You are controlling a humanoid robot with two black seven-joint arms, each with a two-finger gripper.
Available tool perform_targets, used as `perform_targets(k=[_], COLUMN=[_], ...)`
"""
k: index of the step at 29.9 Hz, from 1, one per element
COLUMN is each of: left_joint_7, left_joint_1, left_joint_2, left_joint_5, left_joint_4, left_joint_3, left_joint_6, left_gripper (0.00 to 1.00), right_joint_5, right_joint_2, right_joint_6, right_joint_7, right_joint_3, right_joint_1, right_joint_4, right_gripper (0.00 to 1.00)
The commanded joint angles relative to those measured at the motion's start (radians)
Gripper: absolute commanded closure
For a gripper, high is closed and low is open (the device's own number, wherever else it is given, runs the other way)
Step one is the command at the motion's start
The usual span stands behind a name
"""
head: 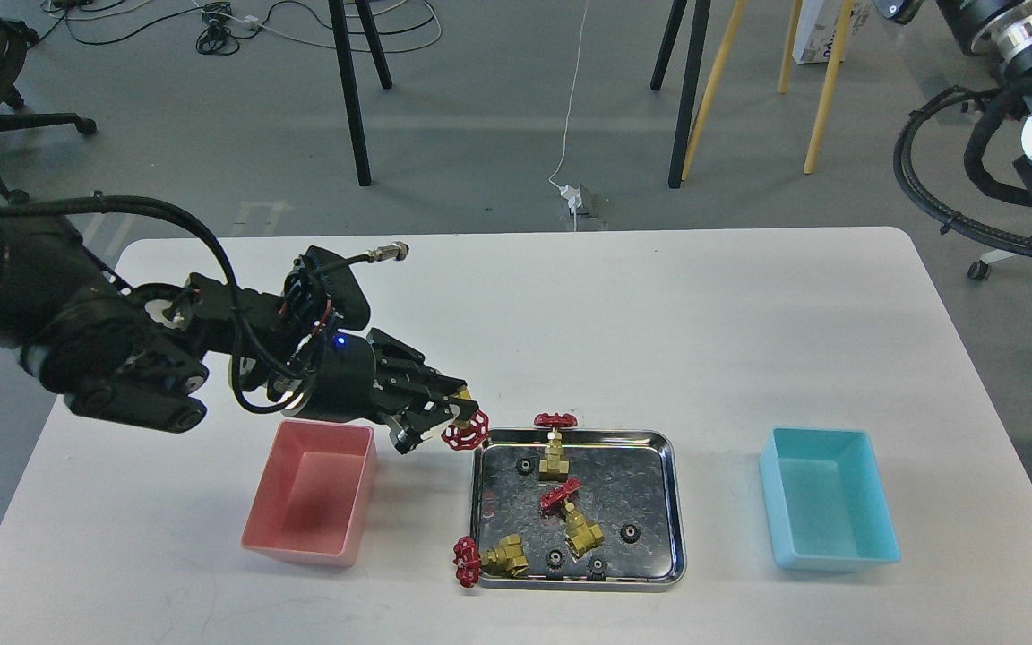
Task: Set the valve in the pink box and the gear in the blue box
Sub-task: 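Lift the valve and carry it with the left gripper to the pink box, then release the valve into the pink box and raise the left gripper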
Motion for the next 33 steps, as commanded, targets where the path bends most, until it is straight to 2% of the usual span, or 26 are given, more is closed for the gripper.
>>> perform_targets(k=[1, 5, 8, 15, 21, 33], left_joint_7=[0.0, 0.0, 0.0, 0.0, 0.0, 0.0], left_joint_1=[-0.017, 0.009, 0.086, 0.21, 0.334, 0.391], left_joint_2=[0.121, 0.192, 0.235, 0.226, 0.21, 0.176], left_joint_5=[0.086, 0.161, 0.184, 0.181, 0.179, 0.179], left_joint_4=[-0.034, -0.028, -0.004, 0.068, 0.183, 0.256], left_joint_3=[0.03, 0.096, 0.088, 0.054, -0.012, -0.024], left_joint_6=[0.0, 0.0, 0.0, 0.0, 0.0, 0.0], left_gripper=[0.9, 0.9, 0.89, 0.89, 0.89, 0.85], right_joint_5=[0.002, 0.003, 0.003, 0.003, 0.003, 0.005], right_joint_2=[0.006, 0.006, 0.006, 0.007, 0.011, 0.011], right_joint_6=[0.0, 0.0, 0.0, 0.0, 0.0, 0.0], right_joint_7=[0.0, 0.0, 0.0, 0.0, 0.0, 0.0], right_joint_3=[-0.024, -0.025, -0.025, -0.025, -0.025, -0.025], right_joint_1=[-0.002, -0.024, -0.029, -0.041, -0.055, -0.067], right_joint_4=[0.0, 0.001, 0.001, 0.003, 0.009, 0.012], right_gripper=[0.0, 0.0, 0.0, 0.0, 0.0, 0.0])
